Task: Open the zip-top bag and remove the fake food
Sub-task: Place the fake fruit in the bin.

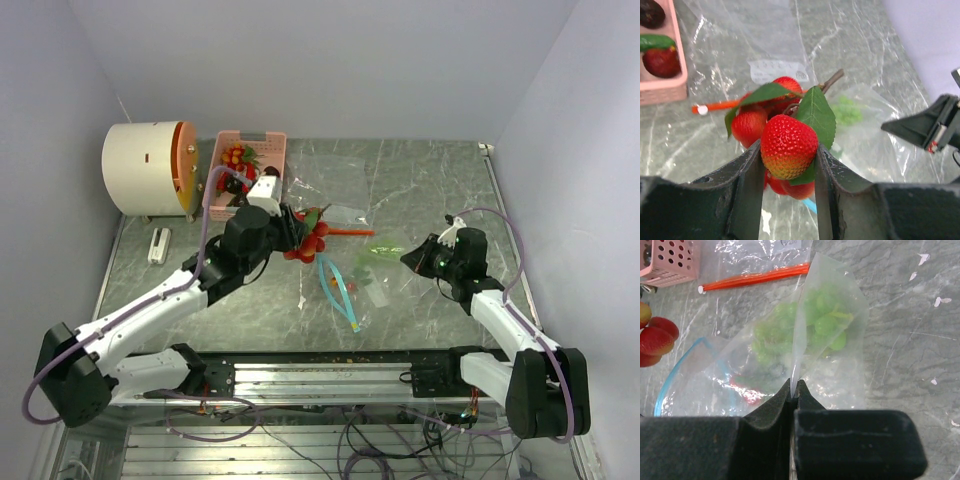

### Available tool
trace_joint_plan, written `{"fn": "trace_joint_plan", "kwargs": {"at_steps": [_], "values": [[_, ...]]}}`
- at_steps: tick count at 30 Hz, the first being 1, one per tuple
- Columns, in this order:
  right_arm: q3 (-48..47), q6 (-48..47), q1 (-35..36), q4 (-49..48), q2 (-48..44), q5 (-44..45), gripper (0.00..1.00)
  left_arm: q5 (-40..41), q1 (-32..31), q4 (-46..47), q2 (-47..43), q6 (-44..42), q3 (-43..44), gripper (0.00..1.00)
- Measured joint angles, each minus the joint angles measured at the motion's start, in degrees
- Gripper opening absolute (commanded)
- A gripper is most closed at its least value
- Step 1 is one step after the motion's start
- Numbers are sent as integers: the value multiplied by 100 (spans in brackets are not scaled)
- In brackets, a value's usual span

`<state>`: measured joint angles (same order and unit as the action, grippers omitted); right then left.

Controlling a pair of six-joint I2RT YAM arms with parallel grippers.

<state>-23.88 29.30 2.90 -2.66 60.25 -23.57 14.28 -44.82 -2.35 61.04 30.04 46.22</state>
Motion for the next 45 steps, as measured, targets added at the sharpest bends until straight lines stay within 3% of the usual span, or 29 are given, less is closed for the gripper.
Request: {"fn": "trace_joint_plan", "kwargs": {"at_steps": [10,17,30,32,33,36,37,39,45], "values": [[0,-39,-17,-96,131,-9,0,444,592,-192,1102,-420,1438,7],[0,-50,-39,-140,238,-17,0,597,1692,-15,1926,-741,2194,7],[0,-103,-48,-229,398,-48,0,310,2922,1172,3707,-1233,2938,9],[0,-122,-48,-240,422,-50,0,101,3049,1399,3901,-1298,2938,20],[0,-129,-48,-249,442,-52,0,17,3104,1517,3985,-1327,2938,32],[0,-142,-48,-262,474,-68,0,-297,3246,1797,4321,-1436,3034,82],[0,-151,-48,-262,474,-70,0,-398,3279,1882,4417,-1451,3071,94],[0,-173,-48,-264,474,-70,0,-601,3303,2138,4483,-1425,2959,100],[0,-240,-50,-262,444,-114,0,-813,3086,2669,3582,-1287,1705,99]]}}
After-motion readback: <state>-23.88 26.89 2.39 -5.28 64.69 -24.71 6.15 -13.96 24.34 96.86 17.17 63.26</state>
